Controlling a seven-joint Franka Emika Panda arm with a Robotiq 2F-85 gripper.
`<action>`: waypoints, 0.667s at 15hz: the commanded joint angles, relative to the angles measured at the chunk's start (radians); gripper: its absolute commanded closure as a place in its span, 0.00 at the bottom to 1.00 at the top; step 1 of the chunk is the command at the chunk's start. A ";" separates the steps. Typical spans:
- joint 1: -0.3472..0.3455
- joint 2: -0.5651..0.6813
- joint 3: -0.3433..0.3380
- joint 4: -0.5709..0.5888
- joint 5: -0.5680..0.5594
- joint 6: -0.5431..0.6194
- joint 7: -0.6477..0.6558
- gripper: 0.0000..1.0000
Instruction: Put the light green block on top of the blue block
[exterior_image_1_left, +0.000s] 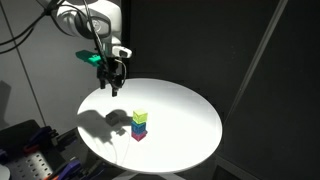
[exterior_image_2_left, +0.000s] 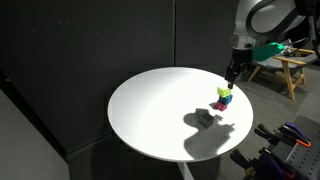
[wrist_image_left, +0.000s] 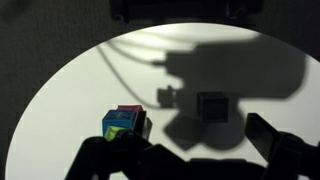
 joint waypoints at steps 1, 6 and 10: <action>0.001 -0.084 0.019 -0.039 -0.029 -0.034 0.076 0.00; 0.006 -0.149 0.040 -0.061 -0.011 -0.053 0.099 0.00; 0.013 -0.192 0.048 -0.079 0.003 -0.045 0.084 0.00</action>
